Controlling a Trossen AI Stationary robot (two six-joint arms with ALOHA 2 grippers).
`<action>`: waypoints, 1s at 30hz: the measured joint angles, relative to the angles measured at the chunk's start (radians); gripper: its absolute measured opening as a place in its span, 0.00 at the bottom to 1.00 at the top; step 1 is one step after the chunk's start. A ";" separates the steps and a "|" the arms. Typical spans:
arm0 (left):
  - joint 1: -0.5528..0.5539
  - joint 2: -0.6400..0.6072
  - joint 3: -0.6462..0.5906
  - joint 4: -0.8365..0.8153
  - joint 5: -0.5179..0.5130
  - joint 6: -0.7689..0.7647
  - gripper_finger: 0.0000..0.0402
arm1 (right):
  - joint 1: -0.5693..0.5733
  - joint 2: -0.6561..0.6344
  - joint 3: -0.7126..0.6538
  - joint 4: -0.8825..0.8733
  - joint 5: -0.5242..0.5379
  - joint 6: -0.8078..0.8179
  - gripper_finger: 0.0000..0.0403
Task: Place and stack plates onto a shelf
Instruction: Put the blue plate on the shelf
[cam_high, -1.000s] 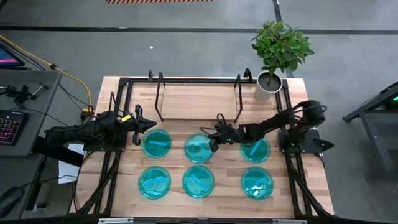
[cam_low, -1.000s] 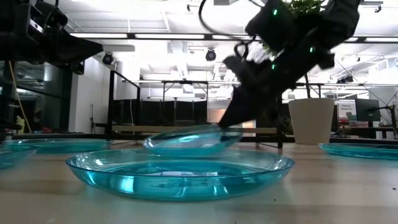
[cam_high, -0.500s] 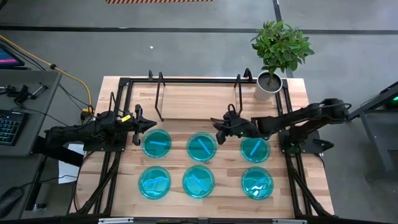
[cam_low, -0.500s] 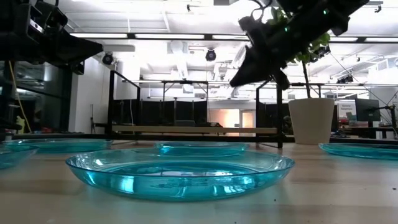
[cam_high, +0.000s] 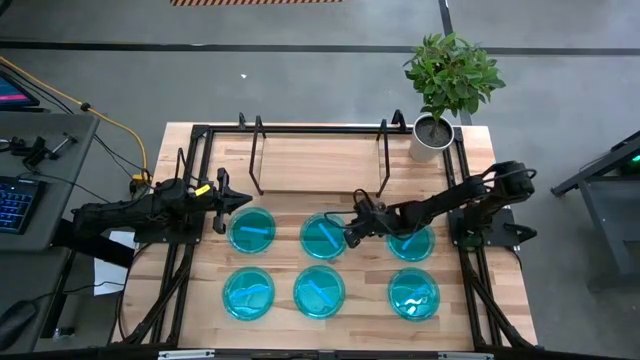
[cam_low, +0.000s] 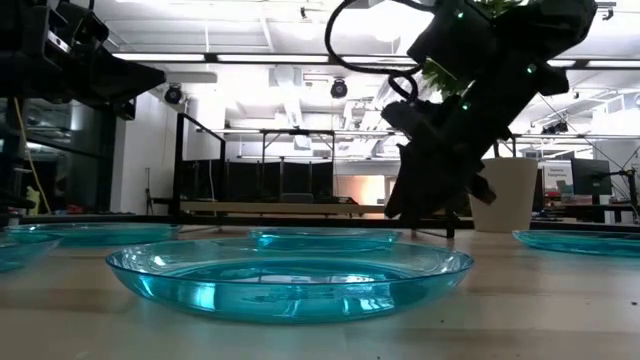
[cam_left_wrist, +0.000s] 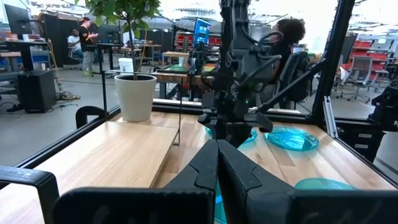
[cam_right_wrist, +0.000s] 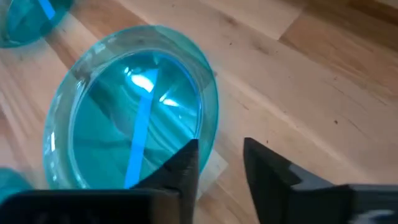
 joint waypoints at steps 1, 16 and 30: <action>0.000 0.000 0.000 0.000 0.000 0.000 0.00 | 0.007 0.006 0.000 0.013 0.034 0.011 0.33; 0.000 0.000 0.000 0.000 0.000 0.000 0.00 | 0.013 0.227 0.000 0.380 0.167 -0.011 0.46; 0.000 0.000 0.000 0.000 0.000 0.000 0.00 | -0.007 0.299 0.002 0.508 0.180 -0.088 0.09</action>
